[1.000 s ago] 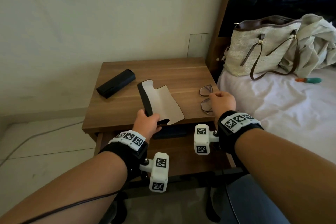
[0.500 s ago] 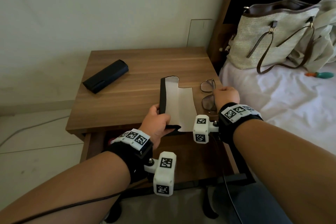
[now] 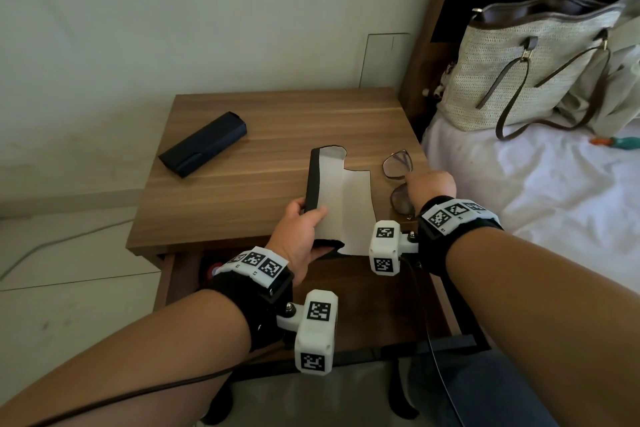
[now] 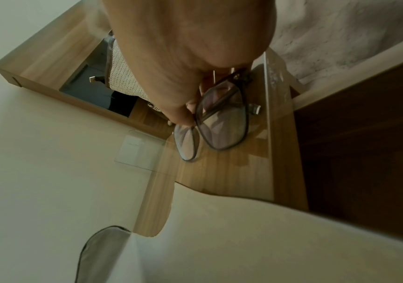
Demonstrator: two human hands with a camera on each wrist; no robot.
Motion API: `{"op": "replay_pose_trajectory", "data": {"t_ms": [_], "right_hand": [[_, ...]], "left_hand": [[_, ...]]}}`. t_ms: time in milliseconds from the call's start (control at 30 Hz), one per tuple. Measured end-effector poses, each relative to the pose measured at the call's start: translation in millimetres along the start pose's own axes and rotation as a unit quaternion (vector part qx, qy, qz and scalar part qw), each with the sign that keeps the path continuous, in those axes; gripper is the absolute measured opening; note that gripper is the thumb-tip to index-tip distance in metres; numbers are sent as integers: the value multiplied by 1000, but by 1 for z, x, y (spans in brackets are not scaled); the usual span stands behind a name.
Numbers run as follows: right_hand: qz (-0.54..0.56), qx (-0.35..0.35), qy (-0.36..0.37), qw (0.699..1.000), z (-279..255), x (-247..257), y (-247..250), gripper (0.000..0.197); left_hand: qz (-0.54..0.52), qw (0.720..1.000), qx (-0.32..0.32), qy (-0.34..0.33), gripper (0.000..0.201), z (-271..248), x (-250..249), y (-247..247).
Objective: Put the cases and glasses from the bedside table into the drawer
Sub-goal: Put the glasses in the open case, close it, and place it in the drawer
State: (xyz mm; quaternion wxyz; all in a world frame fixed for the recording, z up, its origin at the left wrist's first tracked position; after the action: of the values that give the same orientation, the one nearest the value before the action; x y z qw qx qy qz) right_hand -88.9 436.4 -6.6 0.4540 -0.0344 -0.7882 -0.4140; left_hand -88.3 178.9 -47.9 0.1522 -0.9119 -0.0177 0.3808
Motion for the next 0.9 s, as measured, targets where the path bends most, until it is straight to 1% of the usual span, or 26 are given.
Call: {"op": "replay_pose_trajectory", "data": {"t_ms": [100, 200, 300, 400, 633, 667, 766, 900], "right_hand": [[31, 12, 22, 999, -10, 10, -4, 35], [74, 5, 41, 996, -26, 24, -5, 32], [121, 26, 52, 991, -44, 37, -8, 24], [151, 44, 62, 986, -60, 45, -9, 27], [197, 88, 67, 974, -107, 56, -16, 11], [199, 96, 71, 973, -114, 57, -17, 10], [199, 108, 90, 970, -131, 59, -18, 18], [194, 118, 119, 967, -148, 63, -17, 10]], "left_hand": [[-8, 1000, -9, -1, 40, -5, -1, 3], [-18, 1000, -19, -3, 39, -14, -3, 6], [-28, 999, -28, -6, 44, -25, -7, 10], [-42, 998, -35, -12, 50, -38, -12, 11], [-77, 997, -12, -15, 51, -65, -13, 4], [-78, 997, -8, -18, 51, -69, -13, 3], [-79, 997, 4, -28, 51, -80, -10, -1], [-74, 996, 19, -46, 47, -94, -5, -5]]}}
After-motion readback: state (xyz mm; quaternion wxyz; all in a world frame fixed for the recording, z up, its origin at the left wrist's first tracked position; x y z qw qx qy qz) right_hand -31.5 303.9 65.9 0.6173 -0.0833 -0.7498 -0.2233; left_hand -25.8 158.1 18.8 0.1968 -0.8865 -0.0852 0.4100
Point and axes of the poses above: each hand's wrist, its own z-axis towards the middle knuckle, its own y-axis out of the back of the hand, x = y × z, the point moved 10 cm from there along z, towards the middle knuckle, and after that the axes turned 7 degrees about y, right-handed, at the moved point
